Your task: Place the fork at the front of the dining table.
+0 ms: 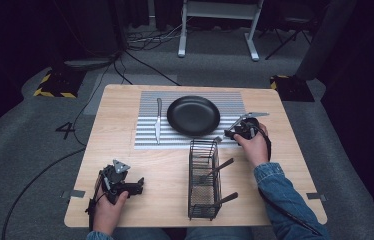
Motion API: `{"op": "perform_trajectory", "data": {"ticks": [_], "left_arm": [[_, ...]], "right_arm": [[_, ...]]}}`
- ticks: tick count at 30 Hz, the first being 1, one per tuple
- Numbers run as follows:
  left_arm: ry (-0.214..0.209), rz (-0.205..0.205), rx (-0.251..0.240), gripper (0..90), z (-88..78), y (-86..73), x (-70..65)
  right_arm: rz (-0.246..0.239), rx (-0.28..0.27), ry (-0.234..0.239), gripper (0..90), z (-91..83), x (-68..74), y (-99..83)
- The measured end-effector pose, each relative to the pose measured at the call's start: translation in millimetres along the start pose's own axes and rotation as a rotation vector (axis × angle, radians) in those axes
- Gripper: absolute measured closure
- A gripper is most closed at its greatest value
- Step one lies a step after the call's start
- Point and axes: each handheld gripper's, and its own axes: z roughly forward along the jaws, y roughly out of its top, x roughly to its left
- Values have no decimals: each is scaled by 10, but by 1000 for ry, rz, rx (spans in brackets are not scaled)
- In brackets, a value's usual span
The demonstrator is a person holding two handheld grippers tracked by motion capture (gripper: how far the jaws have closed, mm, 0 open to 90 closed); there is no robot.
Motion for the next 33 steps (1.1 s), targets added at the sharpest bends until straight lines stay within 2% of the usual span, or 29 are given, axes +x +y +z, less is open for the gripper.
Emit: {"op": "perform_trajectory", "data": {"ticks": [6,11,13,15,17,23,28,33], "left_arm": [[1,0,-1,4,1,0,-1],[1,-1,-1,5,0,-1,-2],[1,-1,-1,4,0,-1,-2],[1,-1,-1,5,0,-1,-2],[1,-1,-1,5,0,-1,-2],[1,-2,-2,5,1,-1,-2],[1,-1,-1,5,0,-1,-3],[2,-1,-1,5,0,-1,-2]], "right_arm": [[-37,7,43,437,73,236,-96],[-54,-9,35,444,103,318,-97],[-36,-25,55,440,94,351,-96],[-36,-29,57,440,87,361,-96],[-42,-47,69,439,58,418,-83],[-72,-48,88,438,70,543,-62],[-70,-20,80,453,128,521,-95],[-44,-15,65,456,91,395,-176]]}}
